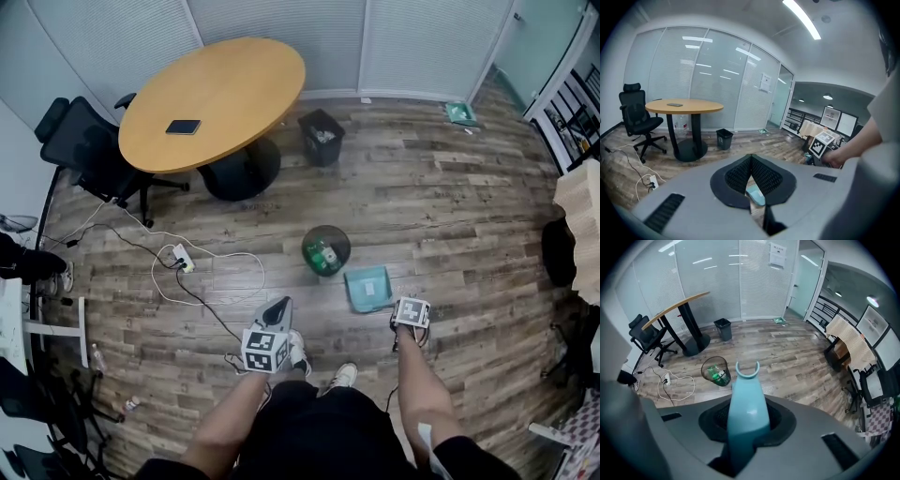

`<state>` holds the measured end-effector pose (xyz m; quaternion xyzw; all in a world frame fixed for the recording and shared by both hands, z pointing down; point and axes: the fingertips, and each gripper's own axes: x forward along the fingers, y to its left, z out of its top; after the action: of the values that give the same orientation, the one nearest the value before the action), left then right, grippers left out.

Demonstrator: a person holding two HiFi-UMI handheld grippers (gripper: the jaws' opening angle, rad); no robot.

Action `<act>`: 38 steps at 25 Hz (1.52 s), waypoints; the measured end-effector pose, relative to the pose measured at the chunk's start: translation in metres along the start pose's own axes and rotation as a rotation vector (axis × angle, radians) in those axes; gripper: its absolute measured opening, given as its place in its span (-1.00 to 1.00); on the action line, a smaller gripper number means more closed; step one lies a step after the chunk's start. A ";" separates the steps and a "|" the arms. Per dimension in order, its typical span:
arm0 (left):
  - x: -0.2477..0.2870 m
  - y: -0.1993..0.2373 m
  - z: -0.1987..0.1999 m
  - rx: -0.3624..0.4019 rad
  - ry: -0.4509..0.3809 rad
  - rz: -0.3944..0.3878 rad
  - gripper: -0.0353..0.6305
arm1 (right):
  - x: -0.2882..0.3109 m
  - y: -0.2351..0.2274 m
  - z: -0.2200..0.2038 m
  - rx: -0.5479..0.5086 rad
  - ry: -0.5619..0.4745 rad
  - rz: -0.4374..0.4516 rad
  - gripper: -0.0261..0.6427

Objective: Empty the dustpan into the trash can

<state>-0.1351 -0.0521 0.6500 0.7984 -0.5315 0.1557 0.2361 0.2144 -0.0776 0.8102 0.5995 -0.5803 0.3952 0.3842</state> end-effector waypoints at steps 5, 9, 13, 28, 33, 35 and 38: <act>0.000 0.004 0.000 -0.001 0.009 0.004 -0.83 | 0.008 -0.010 -0.001 0.017 0.045 -0.058 -0.62; -0.002 0.008 -0.003 -0.006 0.021 0.014 -0.83 | 0.009 -0.010 0.007 0.014 0.070 -0.088 -0.62; 0.000 0.009 -0.006 -0.019 0.025 0.018 -0.83 | 0.014 -0.007 0.012 -0.001 0.089 -0.113 -0.61; 0.013 0.001 0.010 -0.006 0.004 -0.015 -0.83 | -0.014 0.031 0.060 -0.089 -0.154 0.016 -0.05; 0.020 -0.008 0.025 0.006 -0.020 -0.036 -0.83 | -0.049 0.041 0.085 -0.141 -0.259 0.031 -0.05; 0.022 -0.014 0.031 0.011 -0.028 -0.048 -0.83 | -0.064 0.044 0.096 -0.154 -0.304 0.041 -0.05; 0.026 -0.022 0.038 0.008 -0.040 -0.066 -0.83 | -0.088 0.052 0.112 -0.165 -0.373 0.059 -0.05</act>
<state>-0.1046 -0.0853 0.6265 0.8195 -0.5087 0.1341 0.2273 0.1642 -0.1473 0.6852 0.6114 -0.6893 0.2395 0.3061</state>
